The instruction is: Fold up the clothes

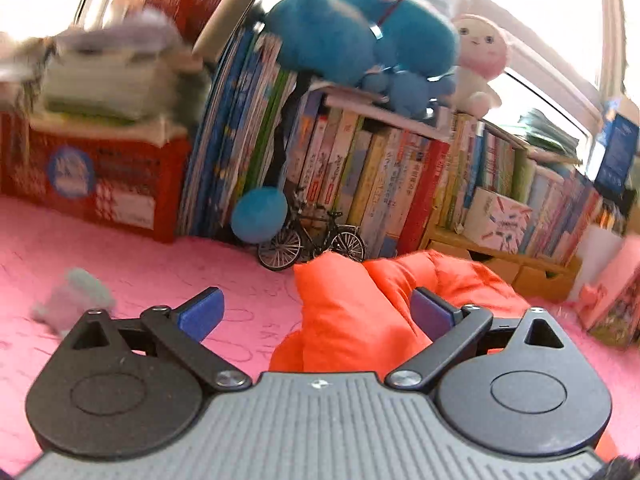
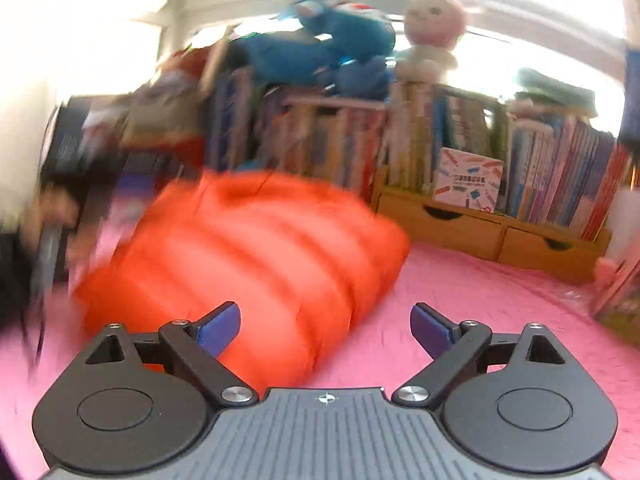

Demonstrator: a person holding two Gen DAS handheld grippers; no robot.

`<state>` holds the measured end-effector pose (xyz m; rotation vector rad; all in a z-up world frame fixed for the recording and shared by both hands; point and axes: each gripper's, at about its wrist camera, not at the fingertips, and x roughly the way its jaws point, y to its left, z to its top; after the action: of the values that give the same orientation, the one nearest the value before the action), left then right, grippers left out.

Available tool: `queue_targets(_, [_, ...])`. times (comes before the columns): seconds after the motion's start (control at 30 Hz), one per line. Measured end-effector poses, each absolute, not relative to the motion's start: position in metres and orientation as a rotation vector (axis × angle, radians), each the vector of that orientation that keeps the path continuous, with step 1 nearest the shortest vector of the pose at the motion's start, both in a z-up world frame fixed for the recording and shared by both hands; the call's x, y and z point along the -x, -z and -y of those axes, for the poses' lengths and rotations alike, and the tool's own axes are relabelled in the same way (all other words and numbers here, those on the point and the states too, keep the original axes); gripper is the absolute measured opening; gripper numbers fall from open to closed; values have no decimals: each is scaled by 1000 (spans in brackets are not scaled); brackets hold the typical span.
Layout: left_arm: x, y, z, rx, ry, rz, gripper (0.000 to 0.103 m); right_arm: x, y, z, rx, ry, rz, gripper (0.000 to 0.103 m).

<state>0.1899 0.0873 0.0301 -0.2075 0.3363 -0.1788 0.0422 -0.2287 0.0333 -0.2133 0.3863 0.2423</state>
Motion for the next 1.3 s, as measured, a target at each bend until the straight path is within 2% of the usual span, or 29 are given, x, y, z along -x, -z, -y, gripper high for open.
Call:
queue_targets(0.3, [-116, -24, -89, 132, 176, -414, 103, -14, 8, 179, 316, -281, -388, 95])
queue_targets(0.47, [-81, -24, -73, -63, 249, -379, 103, -19, 11, 160, 370, -254, -332, 94])
queue_targets(0.5, [-74, -22, -68, -111, 269, -375, 103, -23, 11, 164, 339, -255, -348, 91])
queue_targets(0.57, [-60, -15, -59, -191, 312, -386, 103, -33, 11, 175, 269, -264, -412, 76])
queue_targets(0.6, [-55, -10, -56, -210, 329, -406, 103, -35, 11, 181, 227, -272, -437, 62])
queue_targets(0.63, [-53, -4, -57, -205, 342, -442, 103, -37, 12, 187, 184, -281, -461, 59])
queue_targets(0.9, [-66, 18, -36, -233, 384, -525, 103, -52, 26, 235, -248, -341, -536, 56])
queue_targets(1.13, [-84, 33, -15, -245, 386, -590, 103, -59, 31, 234, -308, -313, -535, 56])
queue_targets(1.2, [-91, 32, -18, -184, 368, -598, 99, -60, 32, 232, -325, -310, -537, 56])
queue_targets(1.27, [-96, 33, -23, -143, 355, -616, 84, -62, 34, 232, -341, -303, -546, 56])
queue_targets(1.3, [-95, 35, -25, -146, 347, -617, 81, -63, 34, 232, -344, -290, -553, 56])
